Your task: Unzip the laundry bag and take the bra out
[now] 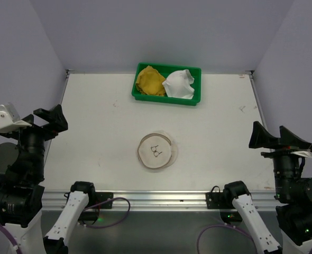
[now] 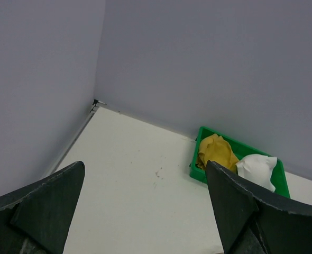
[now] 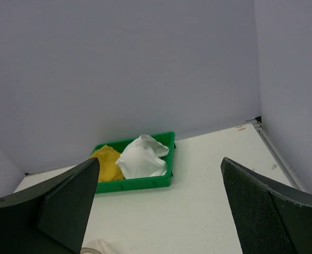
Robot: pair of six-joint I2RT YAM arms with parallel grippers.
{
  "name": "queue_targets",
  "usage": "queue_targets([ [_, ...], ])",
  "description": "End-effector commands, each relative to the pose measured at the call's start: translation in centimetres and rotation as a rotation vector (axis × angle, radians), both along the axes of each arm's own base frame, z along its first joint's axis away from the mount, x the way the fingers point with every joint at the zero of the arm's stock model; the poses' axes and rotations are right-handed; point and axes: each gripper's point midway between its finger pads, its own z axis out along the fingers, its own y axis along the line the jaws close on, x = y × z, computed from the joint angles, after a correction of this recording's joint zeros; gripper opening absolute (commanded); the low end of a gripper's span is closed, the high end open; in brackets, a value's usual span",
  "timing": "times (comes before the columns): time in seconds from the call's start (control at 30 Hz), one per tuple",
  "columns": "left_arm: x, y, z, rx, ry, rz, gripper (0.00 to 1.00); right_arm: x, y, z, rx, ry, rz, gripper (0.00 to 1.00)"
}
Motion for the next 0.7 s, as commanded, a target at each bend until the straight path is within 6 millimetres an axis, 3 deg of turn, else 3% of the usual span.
queue_targets([
  [0.0,-0.4,0.5,-1.2,0.03,0.035,0.02,1.0,-0.5,0.1,0.2,-0.047,-0.028,0.017,0.99],
  [0.2,0.2,-0.8,-1.9,0.01,0.046,-0.045,1.0,-1.0,-0.1,-0.2,-0.049,-0.04,0.019,0.99],
  [0.67,0.6,-1.2,-3.2,0.007,0.074,-0.066,1.0,-0.8,0.4,-0.9,-0.048,-0.04,0.044,0.99],
])
